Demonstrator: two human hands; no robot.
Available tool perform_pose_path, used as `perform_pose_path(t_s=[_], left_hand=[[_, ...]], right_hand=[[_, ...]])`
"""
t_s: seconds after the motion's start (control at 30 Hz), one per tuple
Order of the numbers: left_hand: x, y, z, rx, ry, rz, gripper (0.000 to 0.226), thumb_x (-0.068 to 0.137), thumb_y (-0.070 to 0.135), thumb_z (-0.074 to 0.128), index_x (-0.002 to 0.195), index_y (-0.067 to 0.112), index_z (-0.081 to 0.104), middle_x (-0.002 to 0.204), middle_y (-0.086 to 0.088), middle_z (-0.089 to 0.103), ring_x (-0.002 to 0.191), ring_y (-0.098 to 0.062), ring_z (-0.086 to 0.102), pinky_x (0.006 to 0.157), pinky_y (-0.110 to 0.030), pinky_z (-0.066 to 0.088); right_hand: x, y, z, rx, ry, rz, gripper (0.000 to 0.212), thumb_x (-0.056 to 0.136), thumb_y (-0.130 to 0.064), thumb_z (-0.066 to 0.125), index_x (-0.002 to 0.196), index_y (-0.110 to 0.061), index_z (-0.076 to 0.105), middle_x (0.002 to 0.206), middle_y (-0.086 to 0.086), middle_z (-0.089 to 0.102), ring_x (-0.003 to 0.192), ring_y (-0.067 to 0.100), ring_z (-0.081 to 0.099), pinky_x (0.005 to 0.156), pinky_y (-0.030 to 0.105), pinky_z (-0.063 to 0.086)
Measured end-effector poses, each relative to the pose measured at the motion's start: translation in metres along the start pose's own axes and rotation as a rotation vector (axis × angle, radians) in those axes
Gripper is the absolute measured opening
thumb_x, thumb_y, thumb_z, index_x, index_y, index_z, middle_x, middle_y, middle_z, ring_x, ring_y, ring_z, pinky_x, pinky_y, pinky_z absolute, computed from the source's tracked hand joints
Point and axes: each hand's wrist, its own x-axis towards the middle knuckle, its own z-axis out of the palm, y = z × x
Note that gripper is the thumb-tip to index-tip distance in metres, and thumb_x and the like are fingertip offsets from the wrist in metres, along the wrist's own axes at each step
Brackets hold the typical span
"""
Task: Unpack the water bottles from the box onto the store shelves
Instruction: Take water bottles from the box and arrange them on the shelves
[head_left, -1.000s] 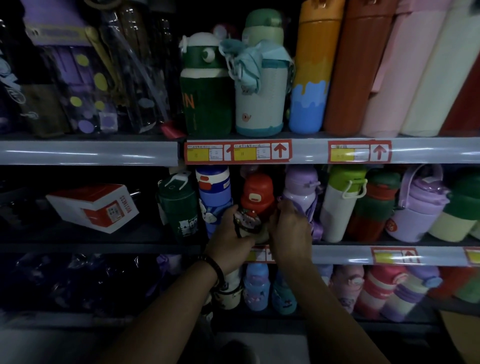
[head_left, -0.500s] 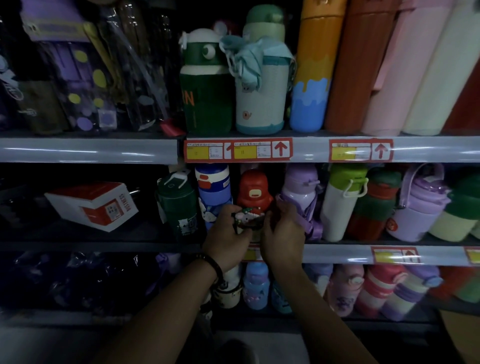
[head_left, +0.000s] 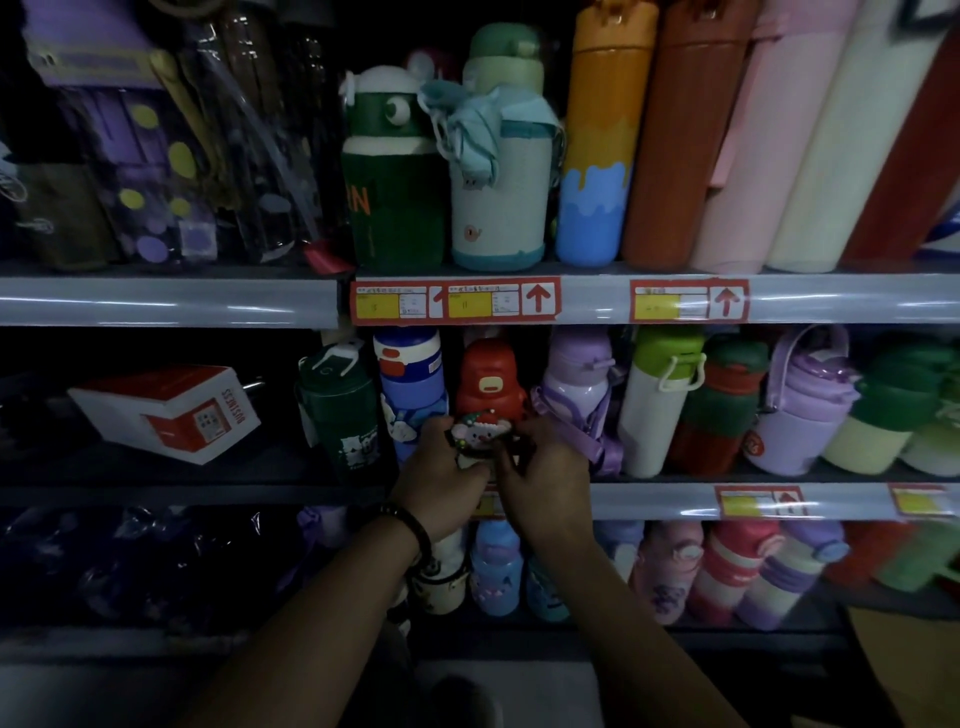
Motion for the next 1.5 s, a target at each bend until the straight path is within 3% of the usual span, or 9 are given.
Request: perform_pose_path(t_s=[0.23, 0.43, 0.57, 0.67, 0.93, 1.07, 1.2, 1.4, 1.5], left_hand=[[-0.015, 0.001, 0.006, 0.015, -0.015, -0.048, 0.062, 0.093, 0.03, 0.064, 0.134, 0.035, 0.018, 0.099, -0.002, 0.069, 0.085, -0.024, 0.074, 0.07, -0.039, 0.062], [-0.023, 0.009, 0.024, 0.116, -0.03, 0.13, 0.023, 0.096, 0.017, 0.061, 0.108, 0.032, 0.048, 0.097, 0.0, 0.068, 0.082, -0.021, 0.072, 0.079, -0.043, 0.06], [-0.021, 0.039, 0.038, 0.011, -0.158, 0.079, 0.023, 0.101, 0.012, 0.055, 0.118, 0.028, 0.053, 0.096, -0.007, 0.068, 0.079, -0.023, 0.07, 0.067, -0.037, 0.056], [-0.016, 0.061, 0.045, 0.038, -0.295, 0.015, 0.01, 0.093, 0.019, 0.053, 0.097, 0.026, 0.058, 0.103, -0.018, 0.069, 0.088, -0.03, 0.071, 0.067, -0.039, 0.054], [-0.007, 0.048, 0.075, 0.035, -0.3, 0.029, 0.02, 0.092, 0.009, 0.053, 0.102, -0.001, 0.066, 0.094, -0.019, 0.073, 0.084, -0.034, 0.071, 0.072, -0.045, 0.056], [0.004, 0.033, 0.081, 0.053, -0.284, 0.115, 0.025, 0.075, 0.013, 0.053, 0.094, 0.011, 0.069, 0.089, -0.007, 0.076, 0.088, -0.025, 0.073, 0.082, -0.046, 0.058], [0.007, 0.038, 0.081, -0.019, -0.259, 0.185, 0.018, 0.083, -0.003, 0.056, 0.097, 0.004, 0.067, 0.088, -0.01, 0.075, 0.08, -0.012, 0.07, 0.07, -0.027, 0.056], [0.02, 0.025, 0.08, -0.027, -0.237, 0.148, 0.044, 0.076, 0.031, 0.071, 0.112, 0.006, 0.066, 0.097, -0.012, 0.077, 0.086, -0.025, 0.077, 0.072, -0.053, 0.064], [0.016, 0.03, 0.08, -0.043, -0.216, 0.135, 0.072, 0.067, 0.041, 0.067, 0.13, 0.008, 0.057, 0.107, -0.008, 0.073, 0.087, -0.018, 0.076, 0.064, -0.032, 0.061]], right_hand=[[0.003, 0.007, -0.03, -0.018, 0.201, 0.05, 0.018, 0.091, -0.029, 0.073, 0.099, -0.016, 0.063, 0.092, 0.004, 0.071, 0.086, 0.026, 0.068, 0.067, 0.034, 0.049], [0.009, 0.019, -0.06, -0.101, 0.284, 0.168, 0.041, 0.083, -0.043, 0.078, 0.105, -0.013, 0.06, 0.103, 0.009, 0.061, 0.095, 0.033, 0.06, 0.067, 0.033, 0.036], [0.002, 0.027, -0.064, -0.133, 0.228, 0.172, 0.043, 0.083, -0.036, 0.085, 0.11, -0.015, 0.058, 0.108, 0.008, 0.06, 0.098, 0.033, 0.06, 0.067, 0.034, 0.038], [0.0, 0.034, -0.06, -0.118, 0.221, 0.133, 0.042, 0.081, -0.033, 0.087, 0.108, -0.014, 0.06, 0.105, 0.008, 0.063, 0.096, 0.033, 0.061, 0.065, 0.035, 0.04], [0.01, 0.038, -0.053, -0.14, 0.178, 0.181, 0.019, 0.089, -0.03, 0.08, 0.1, -0.02, 0.068, 0.112, 0.005, 0.062, 0.096, 0.029, 0.064, 0.068, 0.034, 0.044], [0.008, 0.041, -0.052, -0.181, 0.158, 0.199, 0.007, 0.095, -0.021, 0.069, 0.098, -0.014, 0.069, 0.113, 0.009, 0.062, 0.094, 0.033, 0.065, 0.068, 0.03, 0.038], [0.005, 0.042, -0.053, -0.15, 0.176, 0.169, 0.009, 0.093, -0.015, 0.068, 0.093, -0.008, 0.063, 0.107, 0.011, 0.061, 0.088, 0.032, 0.062, 0.066, 0.03, 0.034], [0.003, 0.046, -0.061, -0.069, 0.222, 0.18, 0.014, 0.093, -0.008, 0.064, 0.086, -0.012, 0.053, 0.088, 0.007, 0.06, 0.08, 0.027, 0.058, 0.064, 0.032, 0.036], [0.004, 0.047, -0.065, -0.04, 0.265, 0.206, 0.019, 0.095, -0.007, 0.06, 0.083, -0.014, 0.047, 0.081, 0.011, 0.06, 0.074, 0.027, 0.054, 0.062, 0.031, 0.03]])
